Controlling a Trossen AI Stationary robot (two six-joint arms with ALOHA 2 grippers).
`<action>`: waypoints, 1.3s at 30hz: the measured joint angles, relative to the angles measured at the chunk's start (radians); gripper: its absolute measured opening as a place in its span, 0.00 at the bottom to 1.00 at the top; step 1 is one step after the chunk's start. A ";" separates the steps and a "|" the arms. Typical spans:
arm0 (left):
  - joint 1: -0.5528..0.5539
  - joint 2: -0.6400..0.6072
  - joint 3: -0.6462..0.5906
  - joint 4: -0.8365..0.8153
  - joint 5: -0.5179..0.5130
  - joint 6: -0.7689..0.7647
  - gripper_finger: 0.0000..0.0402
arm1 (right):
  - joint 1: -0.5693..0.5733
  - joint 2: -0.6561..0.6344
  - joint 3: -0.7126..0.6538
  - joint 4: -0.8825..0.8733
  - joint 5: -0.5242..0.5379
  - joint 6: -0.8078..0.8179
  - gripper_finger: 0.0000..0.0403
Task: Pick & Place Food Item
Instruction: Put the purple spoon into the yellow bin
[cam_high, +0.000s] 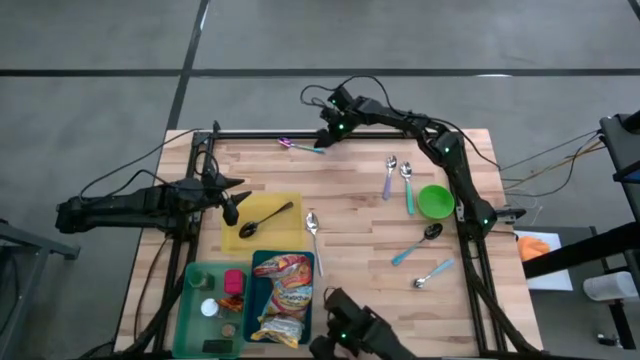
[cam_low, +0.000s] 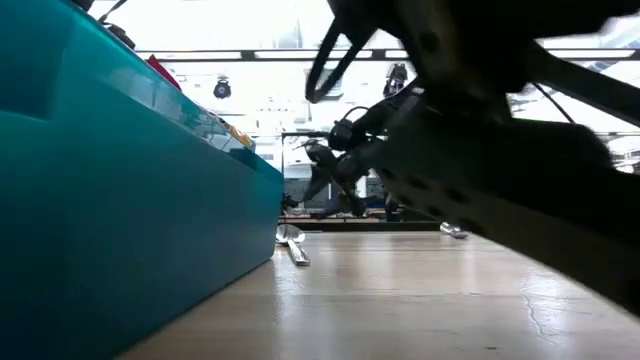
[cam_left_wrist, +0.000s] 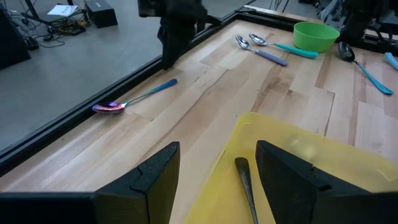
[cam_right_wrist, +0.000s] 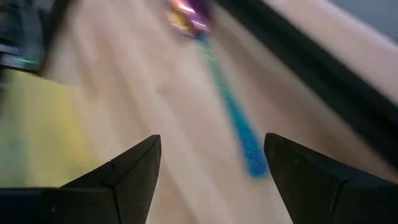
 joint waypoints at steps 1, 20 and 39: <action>0.000 0.000 0.000 0.000 0.000 0.000 0.53 | 0.003 0.000 0.002 -0.032 0.041 -0.028 0.70; 0.000 0.000 0.000 0.000 0.000 0.000 0.53 | 0.045 0.001 0.026 -0.093 0.102 -0.074 0.70; 0.000 0.000 0.000 0.000 0.000 0.000 0.53 | 0.090 0.001 0.011 -0.112 0.132 0.004 0.70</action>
